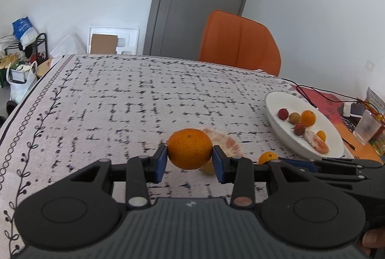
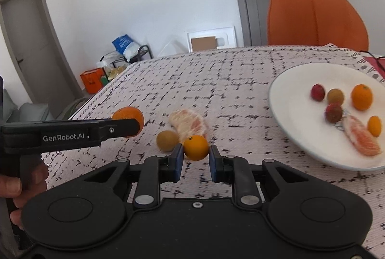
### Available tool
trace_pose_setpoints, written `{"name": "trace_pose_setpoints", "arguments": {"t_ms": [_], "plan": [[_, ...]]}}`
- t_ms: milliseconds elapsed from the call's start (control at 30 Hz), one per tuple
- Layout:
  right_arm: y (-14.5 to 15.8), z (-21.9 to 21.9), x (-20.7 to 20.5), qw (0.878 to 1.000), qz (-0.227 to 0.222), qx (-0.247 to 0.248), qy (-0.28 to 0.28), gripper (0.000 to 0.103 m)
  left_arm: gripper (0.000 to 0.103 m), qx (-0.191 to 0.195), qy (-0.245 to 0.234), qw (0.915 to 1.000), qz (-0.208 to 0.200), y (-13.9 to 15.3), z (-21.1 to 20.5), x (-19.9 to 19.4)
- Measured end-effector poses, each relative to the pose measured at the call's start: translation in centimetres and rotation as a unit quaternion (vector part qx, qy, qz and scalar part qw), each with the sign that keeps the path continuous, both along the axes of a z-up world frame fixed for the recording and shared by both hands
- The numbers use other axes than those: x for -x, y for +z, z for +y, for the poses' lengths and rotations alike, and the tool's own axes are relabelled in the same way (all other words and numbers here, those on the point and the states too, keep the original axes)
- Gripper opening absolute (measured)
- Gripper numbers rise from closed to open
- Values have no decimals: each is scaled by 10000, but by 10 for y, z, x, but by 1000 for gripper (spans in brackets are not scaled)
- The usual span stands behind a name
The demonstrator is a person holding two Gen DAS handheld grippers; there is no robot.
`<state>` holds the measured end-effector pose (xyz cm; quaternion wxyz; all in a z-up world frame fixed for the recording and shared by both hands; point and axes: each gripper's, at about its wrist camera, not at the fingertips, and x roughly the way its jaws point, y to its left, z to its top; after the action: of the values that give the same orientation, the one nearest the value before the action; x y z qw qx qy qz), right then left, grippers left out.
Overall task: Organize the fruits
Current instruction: 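Grasp the large orange with the left tool while the right tool grasps a small mandarin, then carry the large orange and the mandarin over the white plate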
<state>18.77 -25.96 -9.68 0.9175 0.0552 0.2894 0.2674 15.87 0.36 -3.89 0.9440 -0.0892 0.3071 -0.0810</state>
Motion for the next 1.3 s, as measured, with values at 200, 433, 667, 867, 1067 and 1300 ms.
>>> {"name": "trace_pose_setpoints", "arguments": {"t_ms": [200, 433, 667, 867, 1067, 1300], "plan": [[9, -18, 1, 9997, -164, -107, -173, 21, 39, -31, -163, 9998, -52, 6, -19, -4], [12, -43, 5, 9987, -270, -196, -393, 21, 39, -110, -341, 9993, -144, 14, -42, -7], [10, -65, 7, 9974, -280, -283, -604, 21, 39, -184, -494, 9984, -201, 19, -62, -9], [9, -80, 8, 9962, -273, -329, -754, 21, 39, -233, -595, 9977, -213, 21, -75, -13], [6, -92, 8, 9951, -255, -357, -885, 21, 39, -282, -705, 9969, -207, 21, -87, -17], [5, -105, 9, 9930, -234, -312, -1119, 21, 39, -247, -888, 9954, -258, 21, -100, -23]]}}
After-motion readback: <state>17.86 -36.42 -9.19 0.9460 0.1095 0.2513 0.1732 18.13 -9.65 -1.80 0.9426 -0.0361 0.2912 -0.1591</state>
